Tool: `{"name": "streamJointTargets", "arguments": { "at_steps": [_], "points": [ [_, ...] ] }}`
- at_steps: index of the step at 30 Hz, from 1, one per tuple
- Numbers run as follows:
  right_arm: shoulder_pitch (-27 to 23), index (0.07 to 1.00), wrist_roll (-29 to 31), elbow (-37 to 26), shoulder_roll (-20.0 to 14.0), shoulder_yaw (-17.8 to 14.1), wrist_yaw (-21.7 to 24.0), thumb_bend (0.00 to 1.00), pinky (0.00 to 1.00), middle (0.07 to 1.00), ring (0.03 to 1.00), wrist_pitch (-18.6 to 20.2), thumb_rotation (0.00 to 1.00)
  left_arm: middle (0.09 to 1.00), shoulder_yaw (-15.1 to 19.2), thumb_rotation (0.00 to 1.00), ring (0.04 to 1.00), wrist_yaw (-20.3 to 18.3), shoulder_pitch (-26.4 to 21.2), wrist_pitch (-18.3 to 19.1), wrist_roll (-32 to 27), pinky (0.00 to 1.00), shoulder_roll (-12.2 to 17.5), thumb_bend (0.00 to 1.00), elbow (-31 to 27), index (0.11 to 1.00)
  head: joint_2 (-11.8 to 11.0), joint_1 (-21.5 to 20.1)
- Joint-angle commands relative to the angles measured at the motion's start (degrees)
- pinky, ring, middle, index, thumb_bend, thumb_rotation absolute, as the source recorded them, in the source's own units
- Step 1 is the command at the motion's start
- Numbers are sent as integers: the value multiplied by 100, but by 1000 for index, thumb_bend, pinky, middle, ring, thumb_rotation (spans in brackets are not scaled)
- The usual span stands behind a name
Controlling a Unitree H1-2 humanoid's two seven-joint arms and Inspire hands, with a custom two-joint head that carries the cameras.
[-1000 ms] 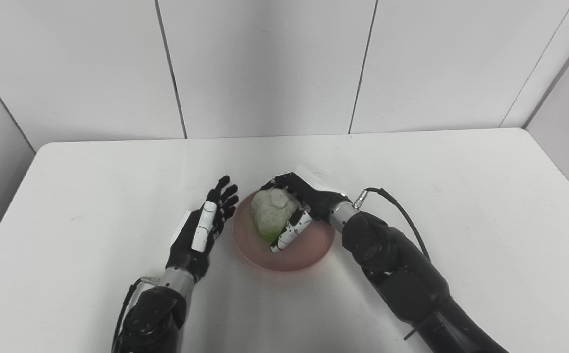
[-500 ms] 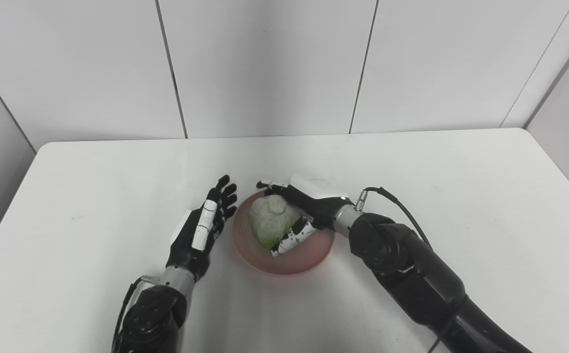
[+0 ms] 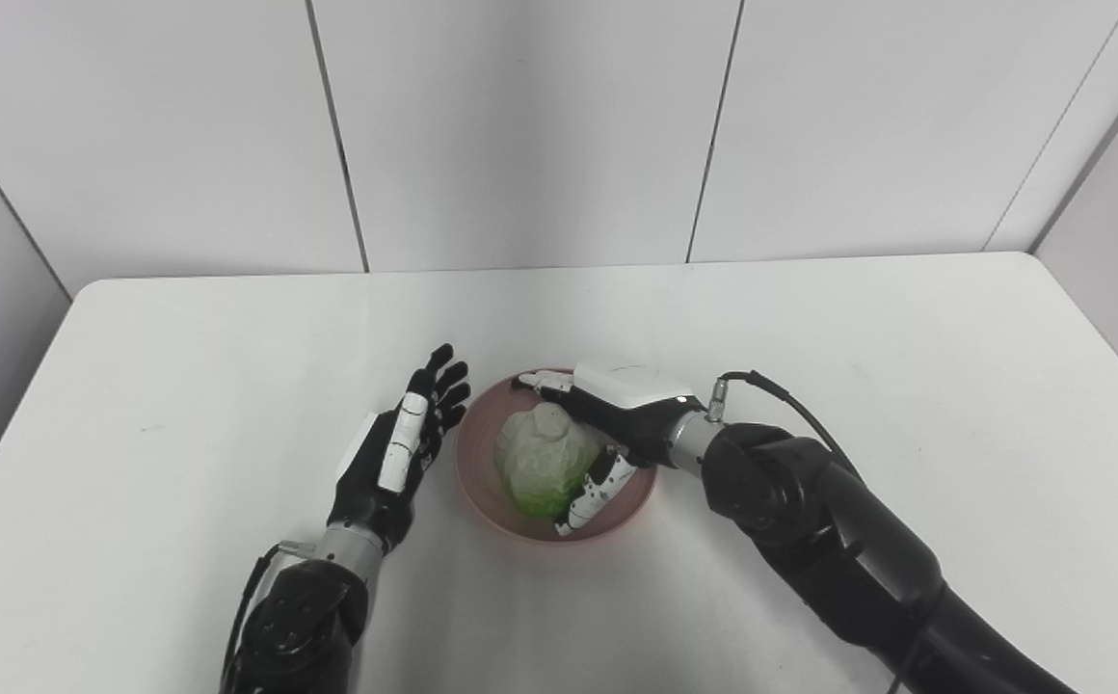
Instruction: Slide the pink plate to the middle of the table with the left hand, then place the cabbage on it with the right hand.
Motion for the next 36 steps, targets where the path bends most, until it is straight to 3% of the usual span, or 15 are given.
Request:
{"name": "streamJointTargets", "arguments": {
  "at_steps": [1,6,13,19,22,24,26,28,31,34,36],
  "points": [
    [-134,949,-64,-322,-57,-195,6,954,806,972,925,148,270,962,-176,1000,960,-153,75,336,104,977,-56,824,272,959,2,4],
    [-233,952,100,-561,-60,-504,21,953,943,972,952,99,310,951,-183,1000,950,-127,77,310,145,970,-58,825,298,949,-31,-4],
    [-266,962,533,-760,-50,-1058,-82,1000,851,983,950,56,386,946,-151,1000,943,-118,80,242,111,963,-80,847,351,948,-53,-17],
    [-206,975,994,-778,-70,-1500,-484,1000,845,983,951,-357,477,951,-144,1000,946,-139,89,126,100,961,-64,875,368,952,-81,-8],
    [-105,982,1111,-766,57,-1718,-738,1000,811,974,924,-188,515,950,-94,1000,946,-79,113,63,85,957,-98,901,384,952,-105,-9],
    [57,989,1205,-737,172,-1877,-930,1000,786,965,911,-109,566,949,-78,1000,945,-54,139,27,93,954,-106,883,354,951,-115,-10],
    [269,999,1334,-712,297,-2038,-1094,994,853,983,946,-31,689,948,-55,1000,946,-8,169,-44,115,948,-120,885,327,949,-124,5],
    [513,1000,1392,-736,409,-2148,-1254,931,870,997,960,30,861,948,-39,1000,942,40,216,-133,139,940,-132,884,277,950,-133,20],
    [944,995,1490,-766,635,-2323,-1577,820,865,992,956,-6,977,954,-28,1000,947,121,309,-306,195,944,-136,880,209,960,-151,25],
    [1297,984,1883,-600,1038,-2616,-2013,709,897,977,960,-263,999,963,-8,1000,953,194,423,-584,249,935,-149,851,132,966,-191,26],
    [1472,984,2060,-469,1284,-2753,-2324,653,900,976,963,-457,1000,971,2,1000,960,232,531,-571,251,935,-171,835,-55,972,-213,29]
  ]
}}
